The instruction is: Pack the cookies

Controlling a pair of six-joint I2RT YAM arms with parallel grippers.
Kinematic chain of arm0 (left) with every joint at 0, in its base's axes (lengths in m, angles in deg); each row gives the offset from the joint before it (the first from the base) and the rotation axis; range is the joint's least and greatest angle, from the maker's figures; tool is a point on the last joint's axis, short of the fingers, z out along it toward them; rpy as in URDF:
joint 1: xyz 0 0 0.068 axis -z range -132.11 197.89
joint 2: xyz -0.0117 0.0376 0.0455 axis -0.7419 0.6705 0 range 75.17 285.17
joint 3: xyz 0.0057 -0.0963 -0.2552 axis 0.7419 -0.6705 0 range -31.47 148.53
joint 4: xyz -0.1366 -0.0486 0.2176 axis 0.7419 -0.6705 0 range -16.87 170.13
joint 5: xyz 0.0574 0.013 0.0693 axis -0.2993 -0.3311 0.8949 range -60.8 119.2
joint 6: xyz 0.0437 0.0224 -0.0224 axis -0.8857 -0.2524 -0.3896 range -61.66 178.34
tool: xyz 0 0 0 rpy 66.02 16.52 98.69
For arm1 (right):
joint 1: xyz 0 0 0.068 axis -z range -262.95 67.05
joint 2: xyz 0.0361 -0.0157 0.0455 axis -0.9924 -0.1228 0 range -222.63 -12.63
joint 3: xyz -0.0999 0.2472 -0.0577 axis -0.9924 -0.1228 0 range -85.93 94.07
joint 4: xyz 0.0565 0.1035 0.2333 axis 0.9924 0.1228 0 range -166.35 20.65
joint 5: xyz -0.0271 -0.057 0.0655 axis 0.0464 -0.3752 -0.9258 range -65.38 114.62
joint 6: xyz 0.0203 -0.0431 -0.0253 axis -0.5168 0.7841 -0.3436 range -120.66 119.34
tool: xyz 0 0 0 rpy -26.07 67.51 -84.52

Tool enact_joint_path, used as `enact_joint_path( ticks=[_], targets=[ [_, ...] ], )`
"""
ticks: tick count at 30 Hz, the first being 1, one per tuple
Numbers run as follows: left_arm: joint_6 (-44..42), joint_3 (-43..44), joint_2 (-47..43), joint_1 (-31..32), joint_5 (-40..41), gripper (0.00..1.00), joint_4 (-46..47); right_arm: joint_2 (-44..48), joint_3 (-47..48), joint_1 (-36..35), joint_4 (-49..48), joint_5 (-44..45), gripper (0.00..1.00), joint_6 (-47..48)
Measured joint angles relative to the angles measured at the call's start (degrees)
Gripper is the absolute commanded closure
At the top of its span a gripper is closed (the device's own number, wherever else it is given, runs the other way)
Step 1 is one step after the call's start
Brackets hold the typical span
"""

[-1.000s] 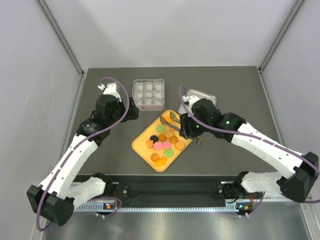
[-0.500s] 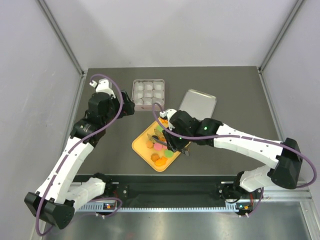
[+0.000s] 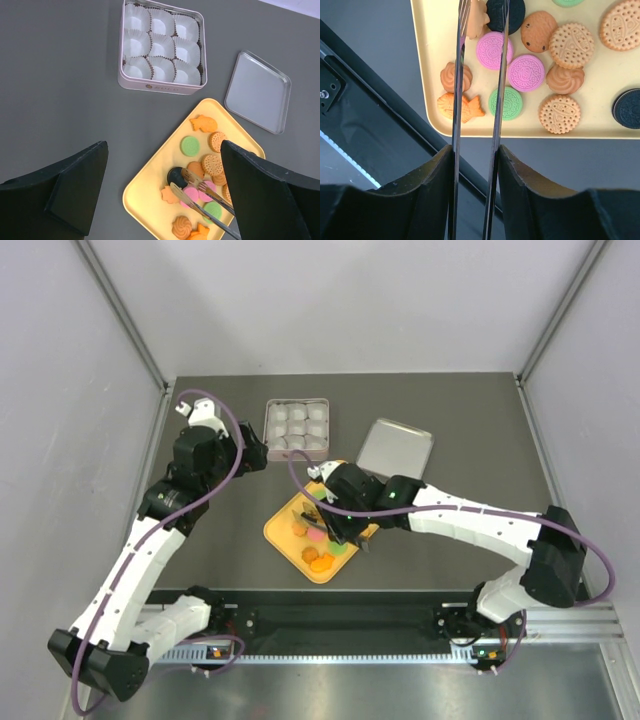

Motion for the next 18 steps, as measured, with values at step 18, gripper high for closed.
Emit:
enact_joint_path(
  ticks=[18],
  targets=[
    [-0.02, -1.73, 0.0, -0.66, -1.68, 0.01, 0.15, -2.23, 0.0, -0.63, 0.04, -0.66, 0.64, 0.04]
  ],
)
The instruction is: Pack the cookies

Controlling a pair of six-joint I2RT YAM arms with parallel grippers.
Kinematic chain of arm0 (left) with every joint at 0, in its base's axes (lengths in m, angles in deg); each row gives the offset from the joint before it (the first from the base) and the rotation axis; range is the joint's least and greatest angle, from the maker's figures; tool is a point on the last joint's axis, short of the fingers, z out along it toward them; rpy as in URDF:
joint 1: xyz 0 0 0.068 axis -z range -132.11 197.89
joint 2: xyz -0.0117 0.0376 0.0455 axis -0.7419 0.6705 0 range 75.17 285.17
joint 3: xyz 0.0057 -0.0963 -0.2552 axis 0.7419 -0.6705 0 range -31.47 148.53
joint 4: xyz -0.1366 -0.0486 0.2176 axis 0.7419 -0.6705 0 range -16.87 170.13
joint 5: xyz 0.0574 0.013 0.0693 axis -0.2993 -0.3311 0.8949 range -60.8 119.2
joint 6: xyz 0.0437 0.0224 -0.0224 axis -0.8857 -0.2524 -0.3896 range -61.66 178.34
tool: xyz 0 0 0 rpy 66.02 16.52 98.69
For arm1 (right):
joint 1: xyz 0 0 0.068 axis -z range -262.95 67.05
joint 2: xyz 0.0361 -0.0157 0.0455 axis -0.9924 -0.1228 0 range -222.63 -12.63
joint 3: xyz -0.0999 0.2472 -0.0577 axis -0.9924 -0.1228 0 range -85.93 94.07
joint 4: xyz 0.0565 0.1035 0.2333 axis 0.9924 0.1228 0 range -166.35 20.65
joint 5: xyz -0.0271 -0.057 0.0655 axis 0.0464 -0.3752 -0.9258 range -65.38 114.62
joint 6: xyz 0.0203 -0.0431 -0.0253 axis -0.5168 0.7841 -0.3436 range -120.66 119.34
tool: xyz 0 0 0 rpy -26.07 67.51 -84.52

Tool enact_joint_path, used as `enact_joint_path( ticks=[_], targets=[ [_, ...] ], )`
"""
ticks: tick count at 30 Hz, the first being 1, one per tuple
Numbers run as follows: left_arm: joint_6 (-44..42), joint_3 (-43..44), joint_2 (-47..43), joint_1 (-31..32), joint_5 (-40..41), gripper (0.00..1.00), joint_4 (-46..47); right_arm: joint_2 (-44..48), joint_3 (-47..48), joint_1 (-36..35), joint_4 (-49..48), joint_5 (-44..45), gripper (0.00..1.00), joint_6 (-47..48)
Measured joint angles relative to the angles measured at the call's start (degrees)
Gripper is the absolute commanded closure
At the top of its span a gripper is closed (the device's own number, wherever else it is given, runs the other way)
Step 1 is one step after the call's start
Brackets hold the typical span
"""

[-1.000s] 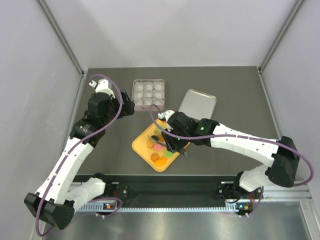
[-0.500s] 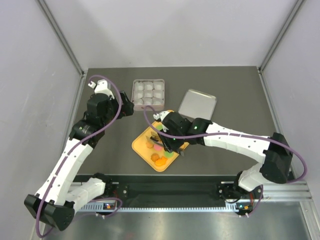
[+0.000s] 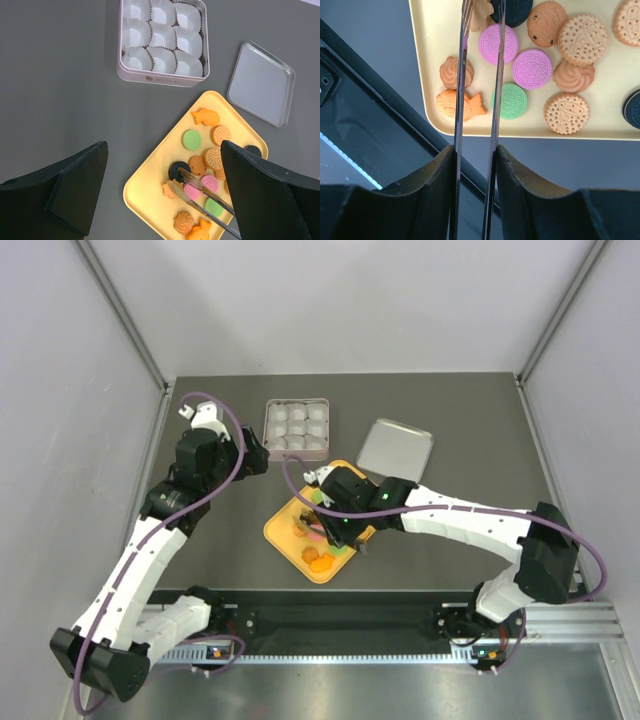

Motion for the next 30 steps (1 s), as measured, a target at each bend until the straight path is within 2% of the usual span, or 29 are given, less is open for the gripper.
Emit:
enact_joint_path(
  ticks=[3, 12, 20, 30],
  targets=[
    [0.0, -0.46, 0.07, -0.15, -0.44, 0.01, 0.0, -0.15, 0.0, -0.02, 0.0, -0.2, 0.66, 0.02],
    [-0.33, -1.03, 0.04, -0.74, -1.29, 0.01, 0.55, -0.39, 0.09, 0.17, 0.44, -0.55, 0.84, 0.39],
    [-0.7, -2.03, 0.04, -1.14, -1.51, 0.01, 0.96, -0.13, 3.37, 3.02, 2.6, -3.08, 0.87, 0.42],
    [-0.87, -3.32, -0.09, -1.66, -2.34, 0.01, 1.49, 0.04, 10.38, 10.84, 4.02, -5.62, 0.91, 1.31]
  ],
)
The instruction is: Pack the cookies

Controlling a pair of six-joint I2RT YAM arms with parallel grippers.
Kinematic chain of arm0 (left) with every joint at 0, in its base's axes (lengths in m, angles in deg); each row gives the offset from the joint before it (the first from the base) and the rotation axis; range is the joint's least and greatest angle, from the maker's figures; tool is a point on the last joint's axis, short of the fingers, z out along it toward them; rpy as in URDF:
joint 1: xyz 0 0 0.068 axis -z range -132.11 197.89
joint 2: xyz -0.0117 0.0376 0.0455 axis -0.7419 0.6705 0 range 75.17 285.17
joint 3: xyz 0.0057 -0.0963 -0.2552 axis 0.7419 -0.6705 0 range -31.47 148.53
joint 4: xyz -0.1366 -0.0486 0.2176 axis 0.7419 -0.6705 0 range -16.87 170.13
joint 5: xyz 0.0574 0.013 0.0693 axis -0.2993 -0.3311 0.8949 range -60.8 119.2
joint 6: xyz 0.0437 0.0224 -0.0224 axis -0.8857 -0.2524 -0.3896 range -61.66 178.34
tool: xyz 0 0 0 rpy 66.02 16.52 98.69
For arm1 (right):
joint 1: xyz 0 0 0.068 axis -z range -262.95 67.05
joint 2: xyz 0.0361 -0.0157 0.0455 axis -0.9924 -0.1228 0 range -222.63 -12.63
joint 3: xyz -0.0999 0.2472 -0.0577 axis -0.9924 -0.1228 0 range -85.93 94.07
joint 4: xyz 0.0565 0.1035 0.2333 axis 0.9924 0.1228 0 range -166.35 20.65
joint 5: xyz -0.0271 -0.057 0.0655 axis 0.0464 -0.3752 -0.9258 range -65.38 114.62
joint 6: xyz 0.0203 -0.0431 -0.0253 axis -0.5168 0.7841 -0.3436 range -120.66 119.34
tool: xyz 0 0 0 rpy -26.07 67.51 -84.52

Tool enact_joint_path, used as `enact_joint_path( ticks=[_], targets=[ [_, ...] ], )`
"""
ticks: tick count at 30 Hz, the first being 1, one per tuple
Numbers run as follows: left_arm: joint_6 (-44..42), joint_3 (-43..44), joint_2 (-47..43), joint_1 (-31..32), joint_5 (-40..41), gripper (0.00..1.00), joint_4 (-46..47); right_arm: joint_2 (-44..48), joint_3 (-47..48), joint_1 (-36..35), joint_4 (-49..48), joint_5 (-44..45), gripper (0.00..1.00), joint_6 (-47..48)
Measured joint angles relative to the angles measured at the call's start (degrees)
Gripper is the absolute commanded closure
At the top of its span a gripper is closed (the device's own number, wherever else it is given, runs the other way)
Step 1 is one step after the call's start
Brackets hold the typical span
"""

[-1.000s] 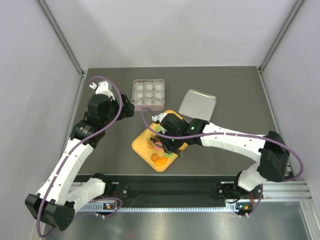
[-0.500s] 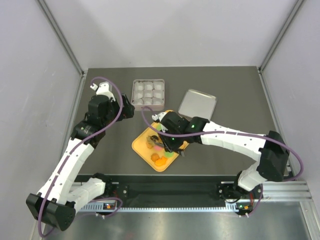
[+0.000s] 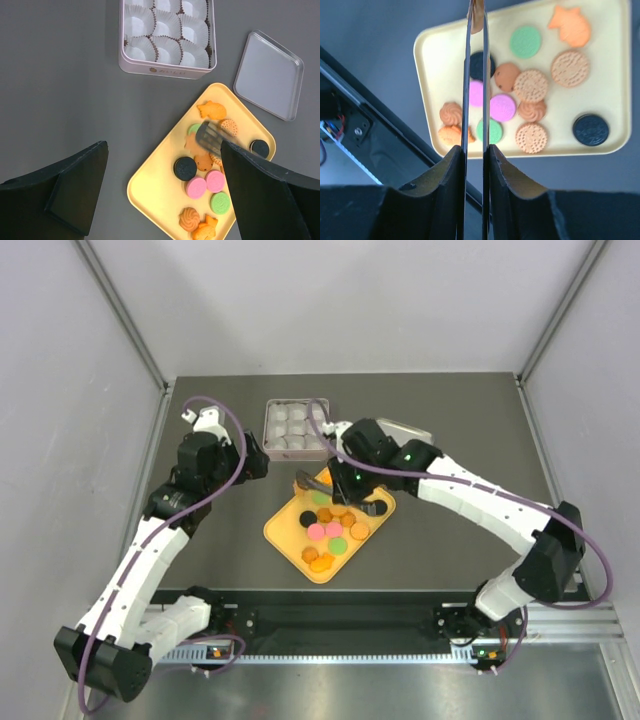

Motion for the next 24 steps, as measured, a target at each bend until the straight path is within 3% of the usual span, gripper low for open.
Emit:
enact_joint_path(
  ticks=[8, 15, 24],
  targets=[
    [0.0, -0.7, 0.0, -0.22, -0.9, 0.01, 0.7, -5.35, 13.6, 7.74, -0.61, 3.78, 0.91, 0.85],
    [0.02, -1.62, 0.0, -0.33, -2.14, 0.01, 1.11, -15.58, 22.51, 15.96, -3.72, 5.79, 0.91, 0.92],
    [0.07, -1.81, 0.0, -0.48, -3.26, 0.01, 1.14, -27.96, 28.55, 18.86, -6.58, 5.92, 0.92, 0.96]
  ],
)
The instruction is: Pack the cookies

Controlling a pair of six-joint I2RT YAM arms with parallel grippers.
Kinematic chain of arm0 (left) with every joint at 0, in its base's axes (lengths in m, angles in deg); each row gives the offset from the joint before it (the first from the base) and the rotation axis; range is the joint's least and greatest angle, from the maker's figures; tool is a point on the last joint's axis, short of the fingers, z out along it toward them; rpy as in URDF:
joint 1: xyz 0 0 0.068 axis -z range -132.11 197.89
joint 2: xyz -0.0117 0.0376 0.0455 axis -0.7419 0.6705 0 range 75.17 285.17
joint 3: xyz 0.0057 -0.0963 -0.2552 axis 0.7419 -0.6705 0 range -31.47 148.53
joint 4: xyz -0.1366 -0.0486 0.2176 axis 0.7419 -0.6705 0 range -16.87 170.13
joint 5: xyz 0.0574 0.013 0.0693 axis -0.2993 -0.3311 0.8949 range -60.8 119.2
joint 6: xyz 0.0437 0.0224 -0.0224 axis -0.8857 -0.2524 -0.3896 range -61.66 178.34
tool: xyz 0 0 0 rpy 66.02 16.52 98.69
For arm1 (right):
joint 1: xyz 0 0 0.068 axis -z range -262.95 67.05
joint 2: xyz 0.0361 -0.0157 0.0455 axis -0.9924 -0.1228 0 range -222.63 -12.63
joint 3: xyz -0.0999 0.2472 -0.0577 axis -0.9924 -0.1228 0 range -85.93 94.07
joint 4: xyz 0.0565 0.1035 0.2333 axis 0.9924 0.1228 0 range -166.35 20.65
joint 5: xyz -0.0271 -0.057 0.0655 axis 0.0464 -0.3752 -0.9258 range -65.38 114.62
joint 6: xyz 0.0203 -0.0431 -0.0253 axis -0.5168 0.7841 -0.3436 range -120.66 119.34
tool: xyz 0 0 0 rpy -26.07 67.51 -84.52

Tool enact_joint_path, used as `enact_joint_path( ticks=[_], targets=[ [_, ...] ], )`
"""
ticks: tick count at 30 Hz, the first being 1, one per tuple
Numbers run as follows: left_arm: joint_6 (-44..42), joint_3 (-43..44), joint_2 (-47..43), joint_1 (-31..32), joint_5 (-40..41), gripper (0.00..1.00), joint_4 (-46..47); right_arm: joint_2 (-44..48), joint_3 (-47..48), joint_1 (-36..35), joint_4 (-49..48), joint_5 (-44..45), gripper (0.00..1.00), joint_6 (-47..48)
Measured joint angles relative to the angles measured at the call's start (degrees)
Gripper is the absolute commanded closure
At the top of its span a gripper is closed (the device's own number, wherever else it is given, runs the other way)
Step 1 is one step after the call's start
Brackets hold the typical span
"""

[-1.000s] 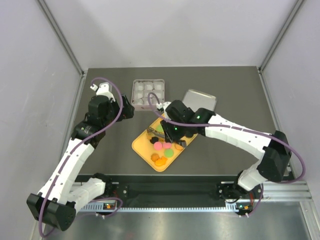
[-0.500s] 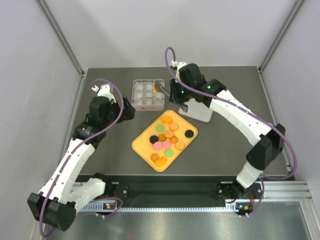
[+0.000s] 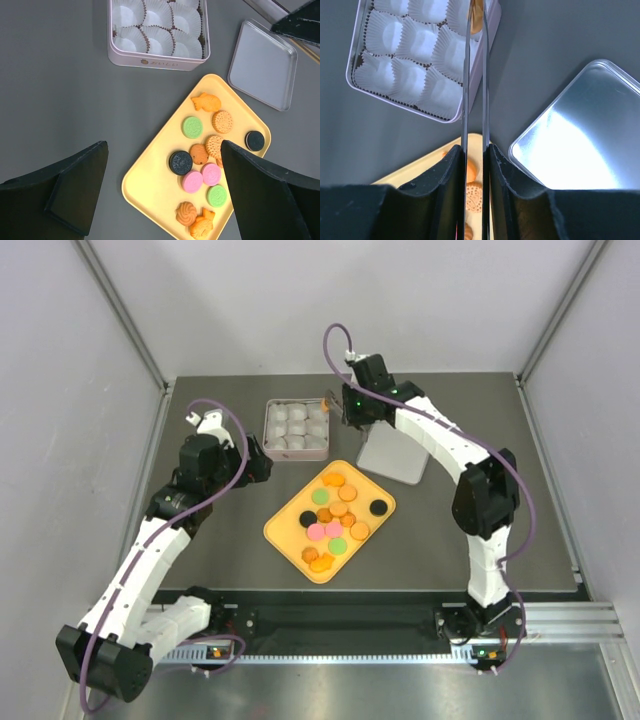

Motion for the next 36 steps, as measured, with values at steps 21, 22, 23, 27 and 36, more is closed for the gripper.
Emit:
enact_joint_path(
  ticks=[21, 22, 23, 27, 36],
  targets=[
    [0.0, -0.31, 0.0, -0.11, -0.42, 0.01, 0.02, -7.89, 5.7, -0.13, -3.63, -1.2, 0.9, -1.01],
    [0.0, -0.31, 0.0, -0.11, -0.42, 0.01, 0.04, -7.89, 5.7, -0.15, -3.8, -1.22, 0.9, -1.01],
    [0.0, -0.31, 0.0, -0.11, -0.42, 0.01, 0.04, -7.91, 5.7, -0.22, -3.91, -1.2, 0.9, -1.01],
    [0.0, -0.33, 0.0, -0.13, -0.42, 0.01, 0.02, -8.09, 5.7, -0.52, -3.93, -1.36, 0.89, -1.01],
    [0.0, -0.33, 0.02, -0.39, -0.44, 0.01, 0.02, -8.37, 5.57, -1.22, -3.98, -0.85, 0.88, -0.96]
  ],
)
